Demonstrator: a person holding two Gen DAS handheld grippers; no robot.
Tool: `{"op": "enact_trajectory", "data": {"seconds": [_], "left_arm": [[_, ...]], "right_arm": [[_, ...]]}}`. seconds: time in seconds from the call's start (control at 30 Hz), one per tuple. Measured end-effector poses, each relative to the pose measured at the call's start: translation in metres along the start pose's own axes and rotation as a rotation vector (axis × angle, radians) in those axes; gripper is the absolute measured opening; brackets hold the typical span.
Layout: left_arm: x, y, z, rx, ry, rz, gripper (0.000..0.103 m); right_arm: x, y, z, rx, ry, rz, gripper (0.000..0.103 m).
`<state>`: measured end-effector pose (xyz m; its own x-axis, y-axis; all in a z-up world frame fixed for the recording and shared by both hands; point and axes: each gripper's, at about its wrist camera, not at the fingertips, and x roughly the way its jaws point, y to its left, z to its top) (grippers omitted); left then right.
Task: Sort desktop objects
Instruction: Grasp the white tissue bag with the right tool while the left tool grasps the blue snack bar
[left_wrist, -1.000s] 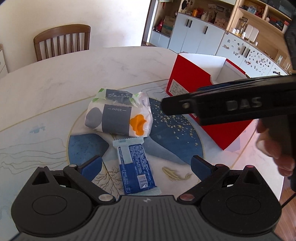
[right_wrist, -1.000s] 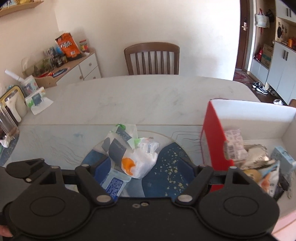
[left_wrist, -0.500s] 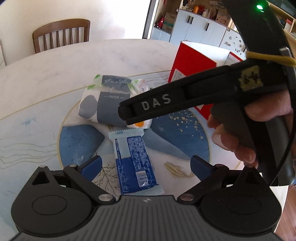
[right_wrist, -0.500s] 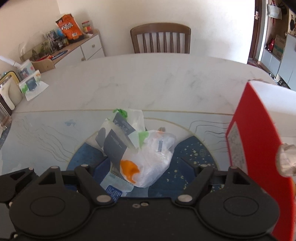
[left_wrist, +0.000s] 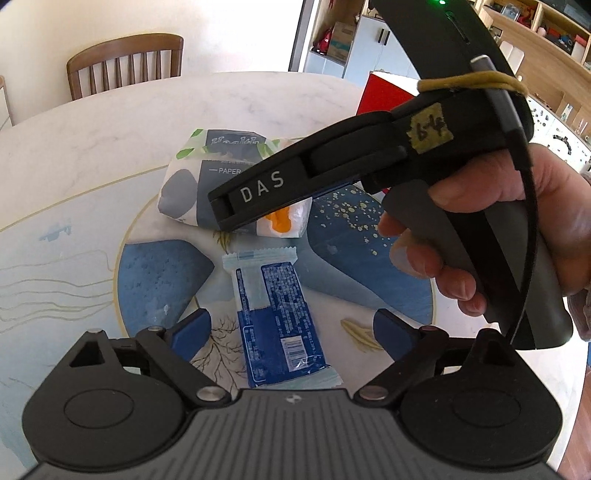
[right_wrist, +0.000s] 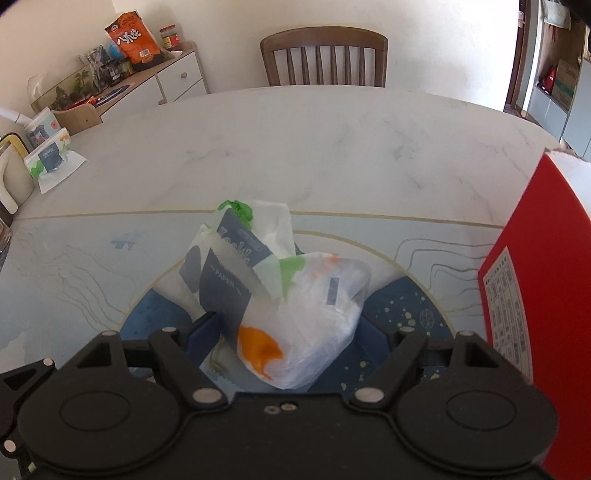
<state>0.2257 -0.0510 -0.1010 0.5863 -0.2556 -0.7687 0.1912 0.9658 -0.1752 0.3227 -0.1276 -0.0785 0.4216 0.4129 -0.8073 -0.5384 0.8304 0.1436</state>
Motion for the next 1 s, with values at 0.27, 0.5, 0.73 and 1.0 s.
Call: {"op": "enact_trajectory", "data": {"seconds": [0.27, 0.5, 0.73, 1.0], "left_arm": [[0.002, -0.015, 0.000, 0.085, 0.020, 0.049, 0.091], [0.003, -0.019, 0.000, 0.128, 0.018, 0.078, 0.081], [0.002, -0.020, 0.000, 0.155, 0.010, 0.103, 0.068], [0.000, -0.012, 0.004, 0.135, -0.009, 0.125, 0.039]], "right_arm": [[0.001, 0.007, 0.000, -0.056, 0.008, -0.036, 0.070], [-0.001, 0.004, 0.000, -0.054, 0.003, -0.036, 0.057], [-0.010, 0.006, -0.002, -0.059, -0.013, -0.054, 0.044], [-0.028, 0.003, -0.004, -0.016, -0.035, -0.061, 0.040]]}}
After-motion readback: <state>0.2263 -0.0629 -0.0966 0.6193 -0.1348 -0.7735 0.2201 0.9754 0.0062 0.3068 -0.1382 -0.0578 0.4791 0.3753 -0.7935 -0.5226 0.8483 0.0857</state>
